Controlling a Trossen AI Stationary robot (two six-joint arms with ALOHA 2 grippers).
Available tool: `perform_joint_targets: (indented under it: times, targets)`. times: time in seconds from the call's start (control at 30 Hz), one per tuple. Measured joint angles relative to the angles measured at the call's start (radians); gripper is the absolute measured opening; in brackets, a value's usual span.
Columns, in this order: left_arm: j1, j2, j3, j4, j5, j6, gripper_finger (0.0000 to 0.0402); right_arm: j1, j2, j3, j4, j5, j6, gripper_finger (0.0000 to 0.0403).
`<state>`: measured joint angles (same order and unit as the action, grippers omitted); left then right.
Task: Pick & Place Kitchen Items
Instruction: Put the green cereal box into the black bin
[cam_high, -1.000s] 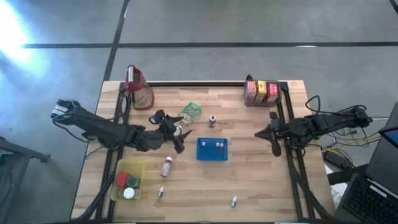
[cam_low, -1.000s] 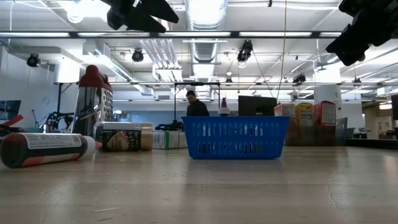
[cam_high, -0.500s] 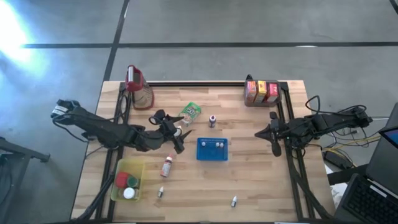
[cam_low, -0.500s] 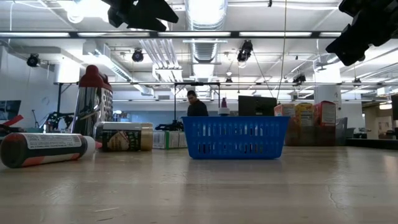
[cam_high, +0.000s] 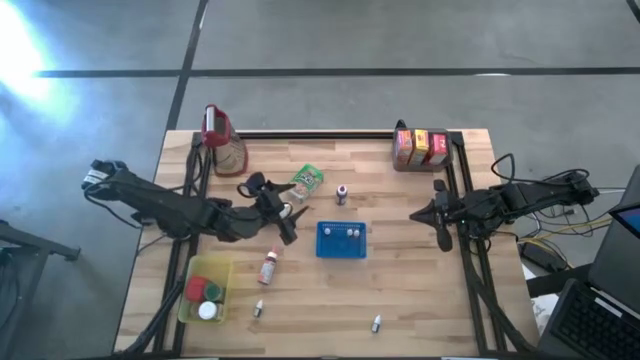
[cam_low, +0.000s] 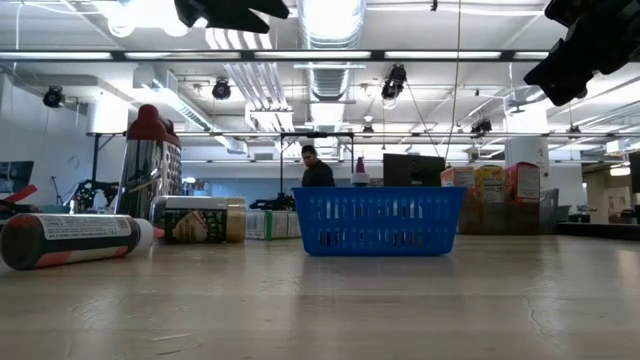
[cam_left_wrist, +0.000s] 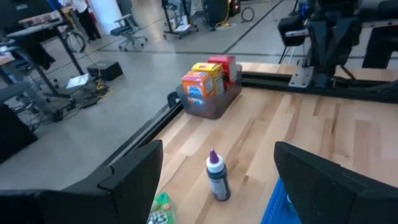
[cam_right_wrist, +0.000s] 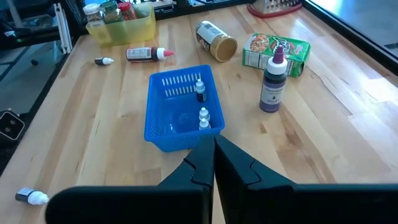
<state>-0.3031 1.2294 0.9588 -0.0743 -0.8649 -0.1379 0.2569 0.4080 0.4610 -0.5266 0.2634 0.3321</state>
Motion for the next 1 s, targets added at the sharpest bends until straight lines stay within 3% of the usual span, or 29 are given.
perform_joint_targets:
  times: [0.17, 0.37, 0.57, 0.73, 1.0]
  targets:
    - [0.000, 0.021, 0.061, -0.127, -0.078, -0.047, 0.0312, 0.000, 0.000, 0.000, 0.000, 0.000, 0.000, 0.0008]
    - [0.037, 0.067, 0.185, -0.352, -0.053, -0.086, 0.0312, 0.000, 0.000, 0.000, 0.000, -0.001, 0.000, 0.0008]
    - [0.120, 0.138, 0.328, -0.720, 0.112, -0.204, 0.0312, 0.000, 0.000, 0.000, 0.000, -0.001, 0.000, 0.0008]
    - [0.189, 0.205, 0.407, -0.958, 0.184, -0.212, 0.0312, 0.000, 0.000, 0.000, 0.000, -0.001, 0.000, 0.0008]
    - [0.237, 0.291, 0.421, -1.043, 0.333, -0.171, 0.0312, 0.000, 0.000, 0.000, 0.000, -0.001, 0.000, 0.0008]
